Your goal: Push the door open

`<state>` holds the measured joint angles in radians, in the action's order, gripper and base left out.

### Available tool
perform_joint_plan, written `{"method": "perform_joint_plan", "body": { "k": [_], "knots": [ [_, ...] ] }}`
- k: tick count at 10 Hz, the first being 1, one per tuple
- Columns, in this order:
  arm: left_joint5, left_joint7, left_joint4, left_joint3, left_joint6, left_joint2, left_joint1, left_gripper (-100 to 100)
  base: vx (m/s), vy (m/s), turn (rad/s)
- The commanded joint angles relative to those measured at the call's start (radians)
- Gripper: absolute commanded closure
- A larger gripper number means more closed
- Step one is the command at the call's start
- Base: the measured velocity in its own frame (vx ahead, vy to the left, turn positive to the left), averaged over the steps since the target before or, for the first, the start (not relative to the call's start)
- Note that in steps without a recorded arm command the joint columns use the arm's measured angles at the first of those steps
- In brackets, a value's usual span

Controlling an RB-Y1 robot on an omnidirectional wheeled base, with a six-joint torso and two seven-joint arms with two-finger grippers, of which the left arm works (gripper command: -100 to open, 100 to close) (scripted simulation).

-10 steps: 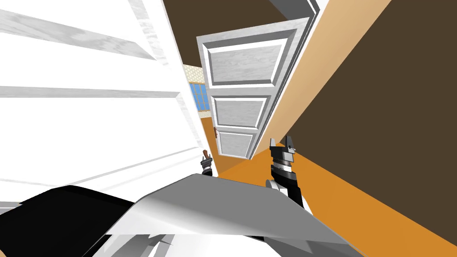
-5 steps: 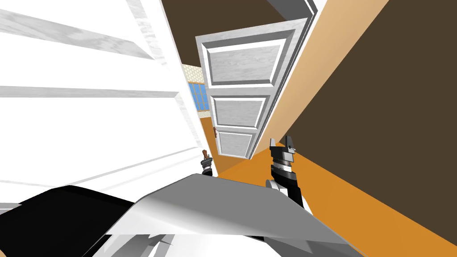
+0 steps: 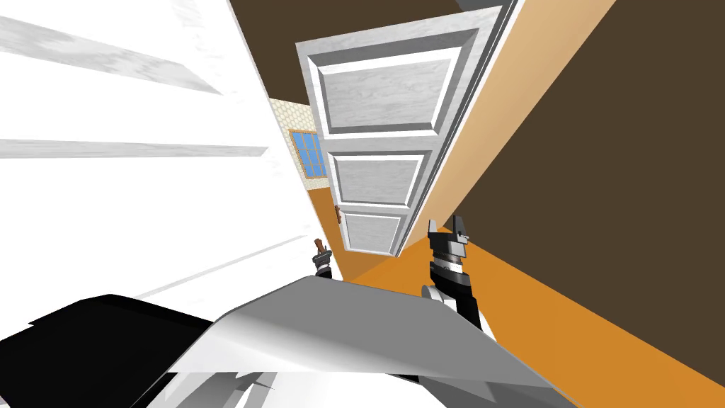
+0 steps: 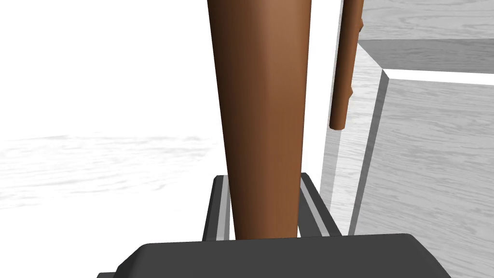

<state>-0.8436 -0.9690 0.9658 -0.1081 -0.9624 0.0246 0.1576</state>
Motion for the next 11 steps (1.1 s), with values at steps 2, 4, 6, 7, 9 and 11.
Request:
{"method": "perform_joint_plan", "body": {
  "k": [2,4,6,7,9,11],
  "knots": [
    [-0.015,0.004,0.005,0.045,0.003,0.018,-0.001,100,0.125,0.025,-0.020],
    [-0.025,0.002,0.002,0.075,0.006,0.027,-0.003,100,0.120,0.013,-0.028],
    [-0.033,0.000,0.000,0.099,0.008,0.032,-0.004,100,0.126,0.033,-0.002],
    [-0.039,-0.001,-0.001,0.115,0.009,0.036,-0.005,100,0.109,0.025,-0.025],
    [-0.047,-0.003,-0.003,0.140,0.011,0.040,-0.006,100,0.103,0.027,0.000],
    [-0.055,-0.005,-0.005,0.165,0.013,0.043,-0.007,100,0.084,0.025,-0.013]
  ]
}}
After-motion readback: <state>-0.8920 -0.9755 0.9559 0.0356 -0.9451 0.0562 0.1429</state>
